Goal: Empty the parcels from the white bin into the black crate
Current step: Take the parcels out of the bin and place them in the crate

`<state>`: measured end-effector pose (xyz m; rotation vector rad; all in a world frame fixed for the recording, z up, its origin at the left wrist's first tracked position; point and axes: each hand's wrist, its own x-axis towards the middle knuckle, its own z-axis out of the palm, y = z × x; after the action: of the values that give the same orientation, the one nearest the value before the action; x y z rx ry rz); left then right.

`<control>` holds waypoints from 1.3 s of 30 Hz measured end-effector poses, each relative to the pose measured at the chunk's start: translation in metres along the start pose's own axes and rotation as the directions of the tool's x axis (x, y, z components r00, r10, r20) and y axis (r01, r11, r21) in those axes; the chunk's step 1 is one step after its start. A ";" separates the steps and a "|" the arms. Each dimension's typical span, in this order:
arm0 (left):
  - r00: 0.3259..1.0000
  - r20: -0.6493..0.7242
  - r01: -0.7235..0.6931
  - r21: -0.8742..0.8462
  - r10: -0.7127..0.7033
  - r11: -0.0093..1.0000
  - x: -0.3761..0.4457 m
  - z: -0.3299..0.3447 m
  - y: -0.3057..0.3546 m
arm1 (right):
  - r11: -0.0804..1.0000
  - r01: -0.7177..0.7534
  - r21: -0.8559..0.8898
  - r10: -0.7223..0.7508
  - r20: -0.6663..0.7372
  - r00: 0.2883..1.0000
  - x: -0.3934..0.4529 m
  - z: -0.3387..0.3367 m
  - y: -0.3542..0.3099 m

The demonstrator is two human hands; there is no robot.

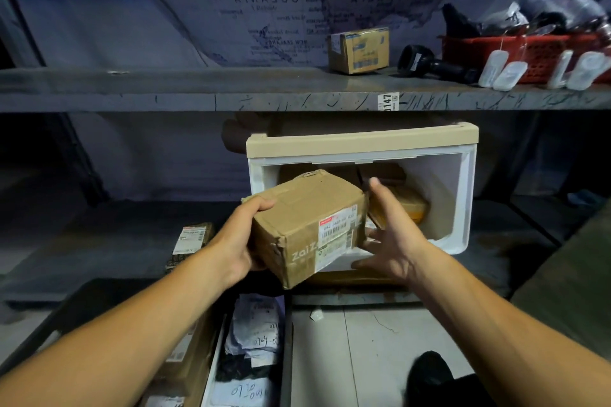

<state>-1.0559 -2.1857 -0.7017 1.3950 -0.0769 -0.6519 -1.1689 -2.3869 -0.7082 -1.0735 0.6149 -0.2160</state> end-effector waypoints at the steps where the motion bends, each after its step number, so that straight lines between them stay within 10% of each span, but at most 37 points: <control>1: 1.000 0.007 0.000 0.013 0.000 1.000 0.001 -0.004 0.002 | 1.000 -0.002 0.003 0.002 -0.007 1.000 0.003 -0.006 -0.003; 12: 0.988 0.150 0.032 0.071 -0.042 0.997 0.004 -0.022 0.012 | 0.983 -0.082 -0.161 0.127 0.290 0.949 0.008 -0.007 -0.002; 25: 0.965 0.262 0.016 -0.054 -0.002 0.998 0.005 -0.020 0.007 | 0.992 -0.126 -0.017 0.127 0.091 0.988 0.013 -0.009 -0.003; 39: 0.959 0.278 -0.070 0.420 -0.055 0.905 0.000 -0.029 -0.001 | 0.942 -0.182 -0.281 0.199 0.035 0.979 -0.002 -0.013 -0.005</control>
<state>-1.0442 -2.1596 -0.7089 1.7105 -0.4804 -0.8616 -1.1771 -2.3983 -0.7078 -1.2756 0.7011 0.0758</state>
